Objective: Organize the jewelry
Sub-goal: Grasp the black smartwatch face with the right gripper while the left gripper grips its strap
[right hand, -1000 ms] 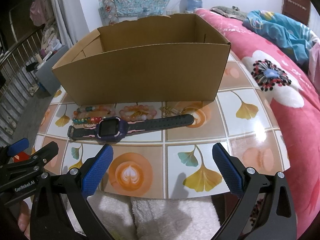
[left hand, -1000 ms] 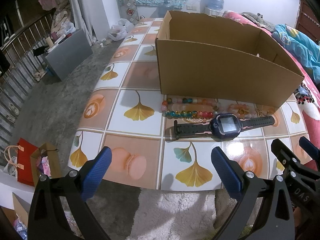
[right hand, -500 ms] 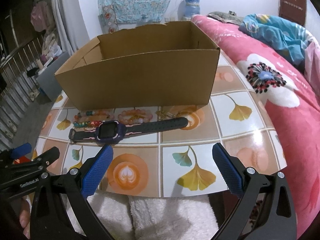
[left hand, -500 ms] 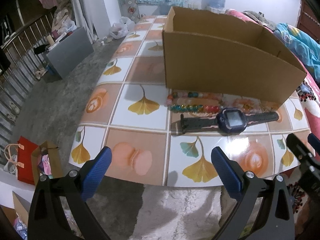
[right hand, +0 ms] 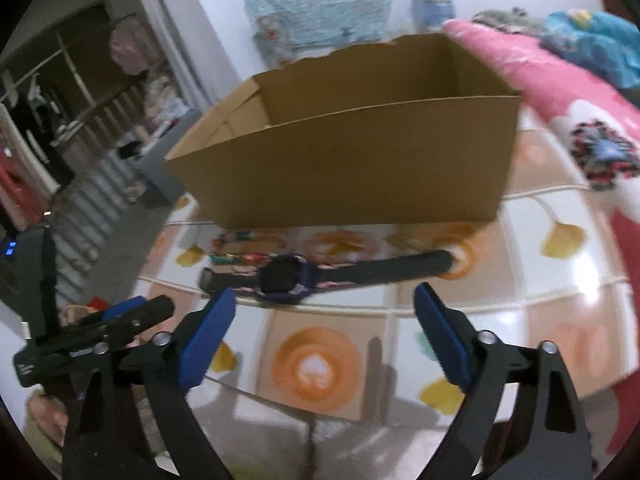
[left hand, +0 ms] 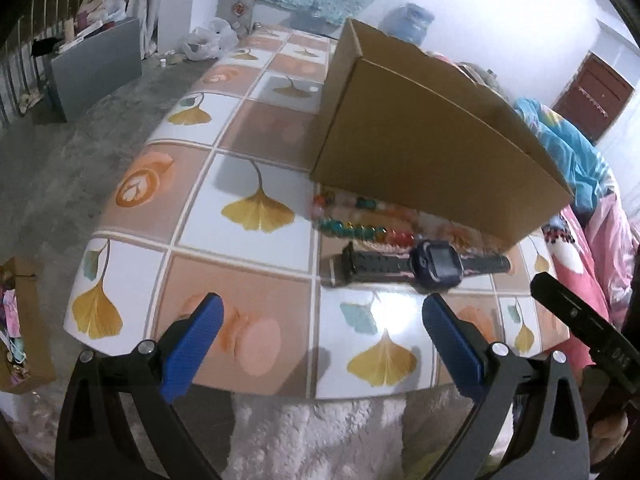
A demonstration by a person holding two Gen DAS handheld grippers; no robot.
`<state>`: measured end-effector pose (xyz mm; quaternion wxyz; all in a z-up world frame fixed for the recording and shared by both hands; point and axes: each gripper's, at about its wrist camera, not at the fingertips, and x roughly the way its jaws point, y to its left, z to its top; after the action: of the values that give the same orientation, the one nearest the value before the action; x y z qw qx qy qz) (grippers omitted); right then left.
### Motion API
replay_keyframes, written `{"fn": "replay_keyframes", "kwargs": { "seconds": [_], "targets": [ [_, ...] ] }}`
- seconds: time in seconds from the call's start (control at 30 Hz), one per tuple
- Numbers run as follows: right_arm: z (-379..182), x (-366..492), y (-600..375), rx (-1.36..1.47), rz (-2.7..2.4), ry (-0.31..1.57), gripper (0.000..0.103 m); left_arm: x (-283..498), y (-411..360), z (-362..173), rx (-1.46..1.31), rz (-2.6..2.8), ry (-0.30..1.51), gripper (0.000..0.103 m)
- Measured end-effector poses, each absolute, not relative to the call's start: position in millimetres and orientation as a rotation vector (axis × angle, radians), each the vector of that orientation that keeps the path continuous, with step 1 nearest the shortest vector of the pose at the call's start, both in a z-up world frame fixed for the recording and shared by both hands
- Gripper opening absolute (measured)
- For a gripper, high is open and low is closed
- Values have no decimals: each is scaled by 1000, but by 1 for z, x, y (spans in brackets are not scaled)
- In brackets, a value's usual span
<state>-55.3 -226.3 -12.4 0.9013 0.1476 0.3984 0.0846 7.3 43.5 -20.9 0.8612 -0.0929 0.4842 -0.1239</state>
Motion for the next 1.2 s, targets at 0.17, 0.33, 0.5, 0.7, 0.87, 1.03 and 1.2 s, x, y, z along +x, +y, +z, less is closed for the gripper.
{"fn": "replay_keyframes", "kwargs": {
  "seconds": [0.17,0.33,0.5,0.7,0.87,1.03,1.2],
  "targets": [
    [-21,-27,-216,342,262,877,59,19,39,-23,-220,-334,1037,97],
    [-28,-7,-207,345,307,917,44,29,30,-25,-223,-404,1016,96],
    [-37,6,-200,333,330,959,39,44,24,-32,-218,-449,1038,71],
    [-46,9,-201,317,318,993,34,51,18,-41,-237,-462,1084,58],
    [-47,7,-203,313,320,1002,33,49,11,-42,-253,-501,1094,57],
    [-46,2,-207,320,319,1010,33,45,12,-42,-319,-547,1099,56],
    [-48,-6,-216,373,326,1017,33,35,4,-43,-280,-550,1101,42]
  ]
}}
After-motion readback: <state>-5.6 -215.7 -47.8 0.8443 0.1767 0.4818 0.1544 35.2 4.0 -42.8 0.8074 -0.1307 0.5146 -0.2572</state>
